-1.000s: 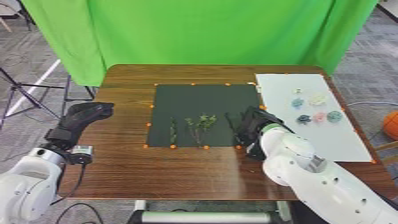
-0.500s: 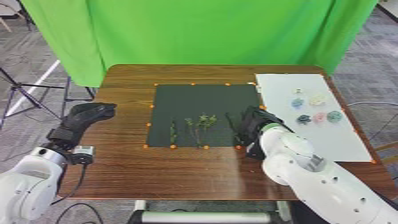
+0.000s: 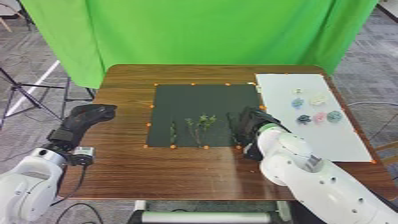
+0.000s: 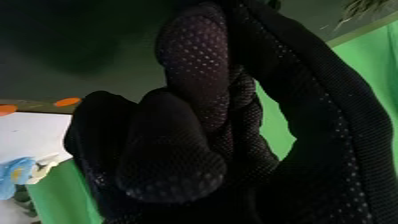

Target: Arrange flowers

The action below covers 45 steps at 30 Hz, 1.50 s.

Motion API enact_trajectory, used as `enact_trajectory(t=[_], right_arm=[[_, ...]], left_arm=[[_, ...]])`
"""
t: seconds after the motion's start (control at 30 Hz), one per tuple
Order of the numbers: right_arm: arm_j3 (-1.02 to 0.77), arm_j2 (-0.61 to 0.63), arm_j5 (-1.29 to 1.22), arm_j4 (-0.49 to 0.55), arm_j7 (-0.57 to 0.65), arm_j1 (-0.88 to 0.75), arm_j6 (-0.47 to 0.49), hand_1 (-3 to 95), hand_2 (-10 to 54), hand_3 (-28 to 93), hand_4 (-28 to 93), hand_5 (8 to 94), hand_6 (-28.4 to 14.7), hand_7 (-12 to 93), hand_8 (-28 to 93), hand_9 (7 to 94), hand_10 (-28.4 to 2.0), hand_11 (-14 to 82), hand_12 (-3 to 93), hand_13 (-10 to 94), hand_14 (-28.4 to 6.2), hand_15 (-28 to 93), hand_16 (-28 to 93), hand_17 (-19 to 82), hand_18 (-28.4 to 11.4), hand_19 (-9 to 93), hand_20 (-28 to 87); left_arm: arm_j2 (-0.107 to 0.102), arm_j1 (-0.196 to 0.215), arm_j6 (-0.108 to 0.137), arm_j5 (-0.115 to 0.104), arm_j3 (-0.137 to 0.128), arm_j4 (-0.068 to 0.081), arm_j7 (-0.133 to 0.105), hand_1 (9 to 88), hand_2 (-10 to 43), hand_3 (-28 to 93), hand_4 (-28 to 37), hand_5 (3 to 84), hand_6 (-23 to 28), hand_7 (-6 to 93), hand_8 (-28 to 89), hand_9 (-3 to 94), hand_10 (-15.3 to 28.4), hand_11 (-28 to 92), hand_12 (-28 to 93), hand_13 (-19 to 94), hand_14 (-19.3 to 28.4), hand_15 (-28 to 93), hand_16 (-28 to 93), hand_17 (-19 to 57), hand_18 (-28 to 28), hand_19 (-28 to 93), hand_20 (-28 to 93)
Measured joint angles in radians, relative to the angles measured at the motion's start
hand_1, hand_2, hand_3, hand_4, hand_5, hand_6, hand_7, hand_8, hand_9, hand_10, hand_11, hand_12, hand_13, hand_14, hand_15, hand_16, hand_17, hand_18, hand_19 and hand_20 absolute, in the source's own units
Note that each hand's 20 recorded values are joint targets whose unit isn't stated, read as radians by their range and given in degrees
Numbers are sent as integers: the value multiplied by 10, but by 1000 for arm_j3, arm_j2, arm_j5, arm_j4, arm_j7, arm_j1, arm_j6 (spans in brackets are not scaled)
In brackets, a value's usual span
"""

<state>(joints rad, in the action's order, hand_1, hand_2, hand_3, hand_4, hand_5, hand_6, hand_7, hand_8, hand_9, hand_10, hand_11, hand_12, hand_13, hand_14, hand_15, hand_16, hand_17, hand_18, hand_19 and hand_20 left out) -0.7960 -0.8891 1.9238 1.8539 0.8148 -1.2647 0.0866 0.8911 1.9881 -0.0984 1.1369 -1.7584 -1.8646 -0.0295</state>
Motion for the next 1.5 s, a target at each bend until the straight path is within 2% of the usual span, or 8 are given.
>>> enact_trajectory(t=[0.3,0.73,1.2,1.27,1.3,1.37,1.43,1.5], right_arm=[[-8,3,-3,11,-4,2,40,489,-95,513,131,692,-35,334,240,870,-121,449,260,935,-15,592,342,623,-155,932,640],[24,24,35,25,-19,20,68,420,-95,537,91,695,-45,303,239,860,-123,441,258,925,-18,582,348,610,-159,932,629],[6,108,15,57,-52,54,179,400,-95,560,71,697,-52,295,220,859,-134,420,252,920,-26,566,347,597,-163,932,612],[-23,130,8,74,-62,46,184,383,-95,579,48,686,-54,288,164,845,-144,384,253,904,-38,528,348,569,-168,921,560],[-46,143,8,88,-69,35,182,372,-95,589,33,681,-56,293,77,835,-149,366,254,893,-46,509,352,552,-172,912,533],[-105,173,13,124,-91,4,158,355,-95,597,-23,648,-63,239,-21,769,-169,266,247,799,-108,411,337,428,-204,779,500],[-174,208,31,158,-123,-41,94,322,-95,592,-74,606,-62,181,-28,706,-182,199,243,703,-147,323,329,335,-229,647,499],[-246,245,56,178,-160,-93,-1,305,-95,584,-106,573,-60,141,-26,653,-191,152,243,646,-168,293,325,288,-237,585,491]], left_arm=[[0,-3,-2,0,0,1,0,304,-41,611,-161,471,60,156,-66,440,146,223,128,349,177,200,-15,41,125,131,140],[2,-2,-3,0,-2,0,0,303,-41,610,-159,471,61,156,-67,440,147,222,128,348,178,200,-14,40,125,132,140],[3,-1,-3,0,-2,0,0,303,-42,611,-161,471,61,156,-67,440,146,223,128,349,178,200,-14,40,125,130,140],[3,-1,-3,0,-2,0,-1,303,-41,610,-161,471,61,156,-67,440,146,223,128,349,178,200,-14,40,125,129,139],[3,-1,-3,0,-2,0,-1,303,-41,610,-161,471,60,156,-66,441,146,223,128,349,178,200,-14,40,125,129,139],[4,-1,-3,0,-2,0,-1,304,-41,609,-161,471,60,157,-67,441,146,223,128,349,178,200,-14,40,125,129,140],[4,-1,-3,0,-3,0,-1,303,-42,611,-160,471,60,157,-67,441,145,224,129,350,178,200,-15,41,125,129,139],[5,1,-3,0,-5,-1,-1,304,-42,611,-160,471,60,157,-67,441,145,224,128,349,178,201,-14,40,125,129,140]])
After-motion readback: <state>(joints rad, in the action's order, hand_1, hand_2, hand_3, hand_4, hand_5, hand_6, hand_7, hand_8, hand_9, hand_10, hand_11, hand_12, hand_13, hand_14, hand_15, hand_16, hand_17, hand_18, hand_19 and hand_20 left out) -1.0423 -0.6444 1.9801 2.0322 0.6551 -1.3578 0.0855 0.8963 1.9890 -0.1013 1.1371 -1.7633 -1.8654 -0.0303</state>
